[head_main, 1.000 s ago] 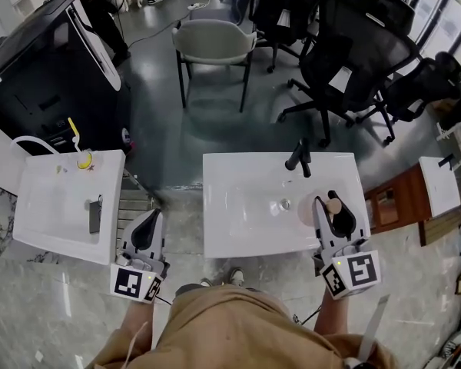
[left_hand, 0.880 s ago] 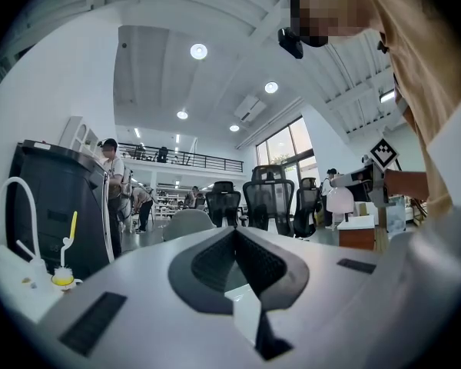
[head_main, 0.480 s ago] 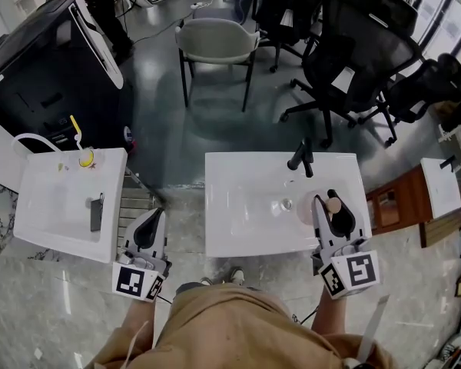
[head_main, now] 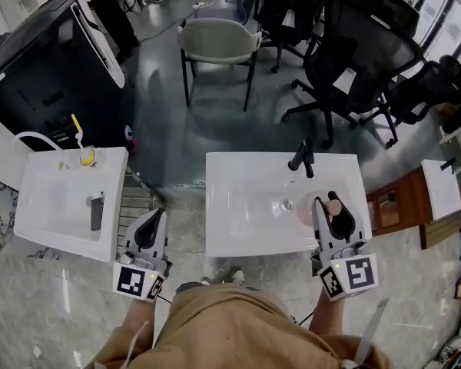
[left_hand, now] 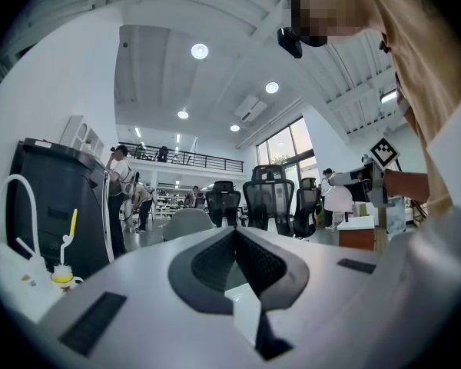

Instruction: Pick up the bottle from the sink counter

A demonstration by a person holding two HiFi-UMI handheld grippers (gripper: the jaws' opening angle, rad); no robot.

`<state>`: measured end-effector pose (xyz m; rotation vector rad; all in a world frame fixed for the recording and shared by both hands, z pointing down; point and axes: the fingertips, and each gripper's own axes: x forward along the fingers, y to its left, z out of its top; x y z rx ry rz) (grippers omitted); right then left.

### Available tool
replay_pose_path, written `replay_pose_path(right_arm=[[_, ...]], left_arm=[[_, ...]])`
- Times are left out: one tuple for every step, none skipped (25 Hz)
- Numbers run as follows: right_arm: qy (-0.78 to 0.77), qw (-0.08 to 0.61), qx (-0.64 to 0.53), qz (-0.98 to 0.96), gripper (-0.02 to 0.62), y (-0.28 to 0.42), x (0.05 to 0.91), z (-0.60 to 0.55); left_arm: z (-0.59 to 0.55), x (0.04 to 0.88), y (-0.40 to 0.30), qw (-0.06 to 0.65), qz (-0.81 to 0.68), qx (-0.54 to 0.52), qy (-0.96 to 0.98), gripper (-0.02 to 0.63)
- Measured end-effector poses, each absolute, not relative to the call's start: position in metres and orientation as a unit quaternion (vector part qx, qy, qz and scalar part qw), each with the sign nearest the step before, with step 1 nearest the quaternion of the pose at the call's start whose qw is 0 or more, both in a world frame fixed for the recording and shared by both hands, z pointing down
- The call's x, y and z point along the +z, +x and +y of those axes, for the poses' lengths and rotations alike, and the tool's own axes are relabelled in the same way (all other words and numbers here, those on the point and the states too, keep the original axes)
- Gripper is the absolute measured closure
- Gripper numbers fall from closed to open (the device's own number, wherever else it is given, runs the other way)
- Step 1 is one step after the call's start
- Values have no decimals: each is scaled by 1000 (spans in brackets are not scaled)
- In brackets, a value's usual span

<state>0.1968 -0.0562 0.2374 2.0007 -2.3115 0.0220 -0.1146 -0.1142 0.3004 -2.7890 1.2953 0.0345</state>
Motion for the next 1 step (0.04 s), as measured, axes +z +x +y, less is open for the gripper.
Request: replay_pose_path(right_arm=[[654, 42, 7, -755, 463, 197, 239, -55]], left_arm=[[-114, 301, -115, 34, 420, 11, -907, 607]])
